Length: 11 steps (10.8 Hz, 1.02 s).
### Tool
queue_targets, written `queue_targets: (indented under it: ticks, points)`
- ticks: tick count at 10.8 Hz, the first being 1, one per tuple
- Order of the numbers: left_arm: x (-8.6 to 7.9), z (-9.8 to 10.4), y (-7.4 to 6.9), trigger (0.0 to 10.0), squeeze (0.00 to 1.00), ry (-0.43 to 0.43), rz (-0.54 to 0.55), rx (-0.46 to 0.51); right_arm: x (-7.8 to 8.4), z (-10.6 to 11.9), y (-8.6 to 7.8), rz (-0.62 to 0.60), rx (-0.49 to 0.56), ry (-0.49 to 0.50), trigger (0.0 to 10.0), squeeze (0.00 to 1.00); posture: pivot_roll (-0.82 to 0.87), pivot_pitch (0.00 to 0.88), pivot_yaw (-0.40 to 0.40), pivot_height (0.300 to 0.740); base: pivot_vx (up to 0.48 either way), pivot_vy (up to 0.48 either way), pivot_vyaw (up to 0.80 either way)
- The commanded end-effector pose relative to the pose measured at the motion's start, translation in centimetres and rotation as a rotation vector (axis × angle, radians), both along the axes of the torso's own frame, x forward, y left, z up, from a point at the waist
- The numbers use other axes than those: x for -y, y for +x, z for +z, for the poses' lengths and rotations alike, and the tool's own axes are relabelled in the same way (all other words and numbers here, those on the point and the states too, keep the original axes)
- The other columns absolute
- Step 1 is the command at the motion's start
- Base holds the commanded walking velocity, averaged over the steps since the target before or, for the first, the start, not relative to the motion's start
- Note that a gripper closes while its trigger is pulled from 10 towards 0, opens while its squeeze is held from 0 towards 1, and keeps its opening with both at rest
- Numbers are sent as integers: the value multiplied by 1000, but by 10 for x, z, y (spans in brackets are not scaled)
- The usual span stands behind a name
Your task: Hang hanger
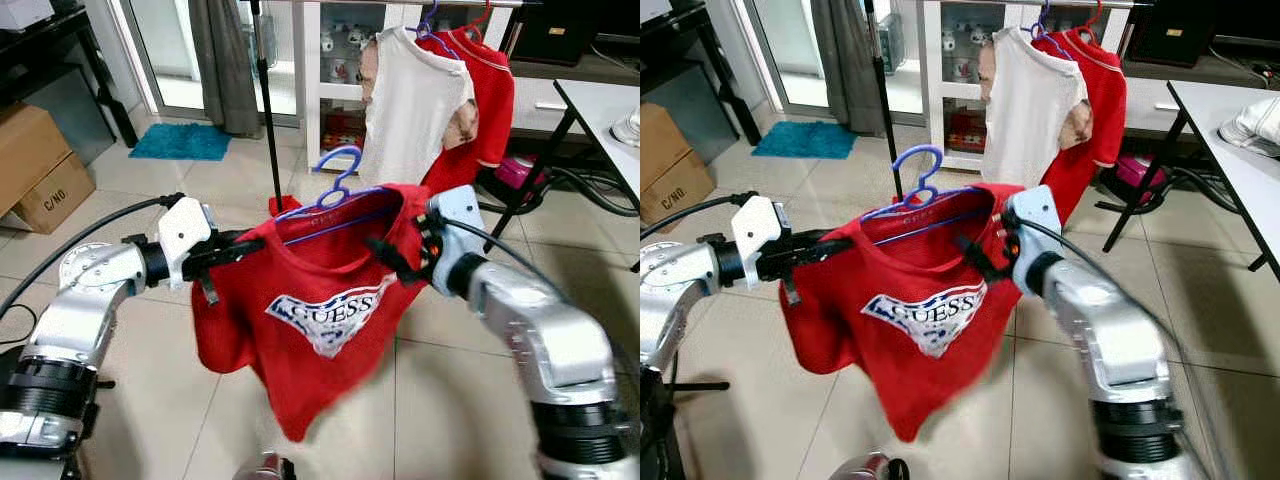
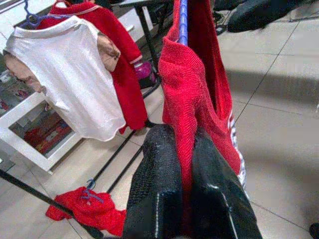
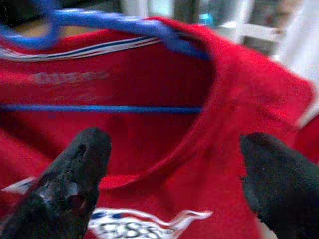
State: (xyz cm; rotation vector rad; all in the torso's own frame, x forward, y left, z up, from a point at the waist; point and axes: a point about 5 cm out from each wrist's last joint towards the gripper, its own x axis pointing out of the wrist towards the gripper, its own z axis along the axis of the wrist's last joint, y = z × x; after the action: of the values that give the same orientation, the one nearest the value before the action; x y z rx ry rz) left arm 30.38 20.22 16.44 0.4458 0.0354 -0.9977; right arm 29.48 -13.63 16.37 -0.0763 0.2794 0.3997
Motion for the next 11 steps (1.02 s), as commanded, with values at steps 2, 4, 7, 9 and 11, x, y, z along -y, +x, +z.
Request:
queue_targets:
  ticks: [2, 4, 7, 9, 11]
  points:
    - [3, 8, -2, 0, 0, -29, 0, 38, 7, 8, 9, -153, 72, -36, 1529, 0, 17, 0, 63, 740, 0, 0, 0]
    - [7, 5, -5, 0, 0, -34, -12, 34, 7, 9, 12, -200, 97, -17, 1059, 0, 15, 0, 62, 740, 0, 0, 0]
    - [14, 2, -8, 0, 0, -36, -30, 25, -2, 12, 22, -204, 140, 19, 0, 0, 9, 0, 59, 740, 0, 0, 0]
    - [14, 2, -8, 0, 0, -38, -21, 26, 0, 12, 25, -209, 156, 16, 0, 0, 9, 0, 54, 740, 0, 0, 0]
    - [13, 2, -8, 0, 0, -39, -10, 27, 1, 14, 27, -200, 174, 9, 0, 0, 11, 0, 47, 740, 0, 0, 0]
